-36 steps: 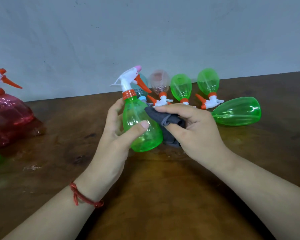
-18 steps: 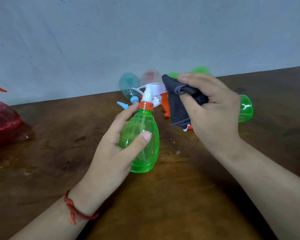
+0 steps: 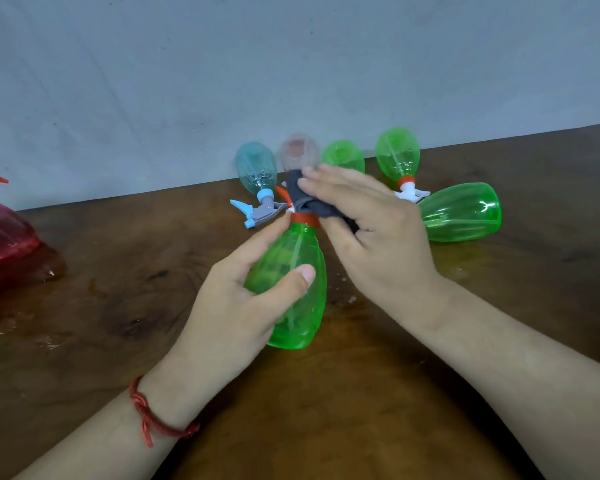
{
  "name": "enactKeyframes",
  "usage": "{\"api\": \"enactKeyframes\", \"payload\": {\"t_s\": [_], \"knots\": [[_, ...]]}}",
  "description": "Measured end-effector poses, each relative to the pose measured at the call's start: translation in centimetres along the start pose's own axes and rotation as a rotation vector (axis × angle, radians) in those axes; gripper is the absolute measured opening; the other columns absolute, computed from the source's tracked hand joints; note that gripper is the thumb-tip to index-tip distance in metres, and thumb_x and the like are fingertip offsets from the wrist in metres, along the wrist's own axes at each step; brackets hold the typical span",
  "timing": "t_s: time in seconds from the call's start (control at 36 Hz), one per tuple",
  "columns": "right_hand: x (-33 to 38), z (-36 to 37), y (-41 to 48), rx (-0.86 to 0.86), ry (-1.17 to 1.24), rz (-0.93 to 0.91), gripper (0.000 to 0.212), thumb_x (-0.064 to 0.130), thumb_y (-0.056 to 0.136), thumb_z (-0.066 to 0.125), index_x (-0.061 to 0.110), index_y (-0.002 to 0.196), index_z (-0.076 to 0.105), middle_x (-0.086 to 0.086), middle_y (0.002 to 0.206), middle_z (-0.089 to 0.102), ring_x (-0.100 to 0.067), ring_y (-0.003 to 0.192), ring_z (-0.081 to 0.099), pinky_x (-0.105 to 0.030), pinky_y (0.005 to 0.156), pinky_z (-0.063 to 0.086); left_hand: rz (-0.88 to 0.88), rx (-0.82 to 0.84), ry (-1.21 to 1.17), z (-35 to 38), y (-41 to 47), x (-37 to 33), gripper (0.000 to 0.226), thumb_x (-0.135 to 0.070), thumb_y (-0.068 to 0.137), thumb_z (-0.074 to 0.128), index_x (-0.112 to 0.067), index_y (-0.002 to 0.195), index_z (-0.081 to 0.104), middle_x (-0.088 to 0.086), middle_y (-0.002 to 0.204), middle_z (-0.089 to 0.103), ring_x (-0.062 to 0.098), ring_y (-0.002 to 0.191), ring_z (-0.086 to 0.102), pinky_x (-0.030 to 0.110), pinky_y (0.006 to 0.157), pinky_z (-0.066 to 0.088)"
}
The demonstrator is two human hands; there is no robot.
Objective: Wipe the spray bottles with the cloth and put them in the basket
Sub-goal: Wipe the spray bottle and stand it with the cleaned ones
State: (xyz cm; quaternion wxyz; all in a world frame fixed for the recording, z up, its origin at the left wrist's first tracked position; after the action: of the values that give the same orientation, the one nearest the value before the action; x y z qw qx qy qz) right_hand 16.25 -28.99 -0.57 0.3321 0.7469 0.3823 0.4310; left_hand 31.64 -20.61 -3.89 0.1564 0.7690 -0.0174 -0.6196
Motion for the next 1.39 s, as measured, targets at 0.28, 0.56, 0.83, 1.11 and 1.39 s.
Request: {"api": "enactKeyframes", "payload": {"t_s": [0.28,0.56,0.83,1.11,1.39], "knots": [[-0.3,0.3,-0.2,0.189,-0.038,-0.167,0.044,-0.011,0.094,0.059,0.006,0.132,0.072,-0.005,0.143,0.066,-0.021,0.139,0.059,-0.042,0.118,0.045,-0.026,-0.058,-0.144,-0.2,0.1,0.0,0.049,-0.019,0.091,0.071,-0.033,0.138,0.066,-0.018,0.121,0.078,-0.001,0.115,0.072,0.01,0.086,0.055],[-0.7,0.2,-0.2,0.108,-0.1,-0.176,0.048,-0.019,0.082,0.065,0.006,0.12,0.078,-0.003,0.131,0.073,-0.028,0.125,0.064,-0.037,0.112,0.049,-0.003,-0.121,-0.223,-1.1,-0.1,-0.1,0.054,-0.021,0.092,0.067,-0.028,0.145,0.065,-0.008,0.128,0.078,0.01,0.119,0.073,0.022,0.09,0.059],[-1.8,-1.7,0.2,-0.085,0.269,0.152,0.039,-0.017,0.085,0.062,0.007,0.109,0.08,-0.001,0.116,0.077,-0.012,0.115,0.07,-0.031,0.102,0.055,0.081,-0.157,-0.045,-2.9,0.5,0.1,0.06,-0.027,0.094,0.079,-0.034,0.15,0.06,-0.014,0.146,0.067,0.005,0.136,0.061,0.029,0.112,0.052],[-2.1,0.3,-0.3,-0.014,0.409,0.246,0.037,-0.014,0.089,0.066,0.013,0.107,0.082,0.001,0.117,0.066,-0.014,0.118,0.064,-0.029,0.104,0.051,0.107,-0.085,-0.102,-2.2,0.4,0.1,0.057,-0.02,0.098,0.07,-0.029,0.152,0.058,-0.014,0.145,0.068,0.007,0.136,0.062,0.028,0.104,0.054],[-3.8,1.4,-1.2,0.025,0.641,0.605,0.038,-0.01,0.09,0.069,0.025,0.098,0.082,0.001,0.107,0.08,-0.014,0.109,0.073,-0.047,0.106,0.056,-0.015,-0.182,-0.267,-3.7,1.3,1.5,0.048,-0.037,0.096,0.066,-0.021,0.141,0.059,0.006,0.139,0.07,0.026,0.119,0.071,0.051,0.089,0.059]]}}
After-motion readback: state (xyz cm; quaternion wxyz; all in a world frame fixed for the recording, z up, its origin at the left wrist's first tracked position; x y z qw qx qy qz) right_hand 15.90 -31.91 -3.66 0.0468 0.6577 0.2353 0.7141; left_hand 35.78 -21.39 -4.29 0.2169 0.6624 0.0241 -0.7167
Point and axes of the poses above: each hand's wrist, its own y-axis towards the middle knuckle, its own z-axis out of the palm, x = y × z, the point moved 5 cm from there along y, towards the middle knuckle
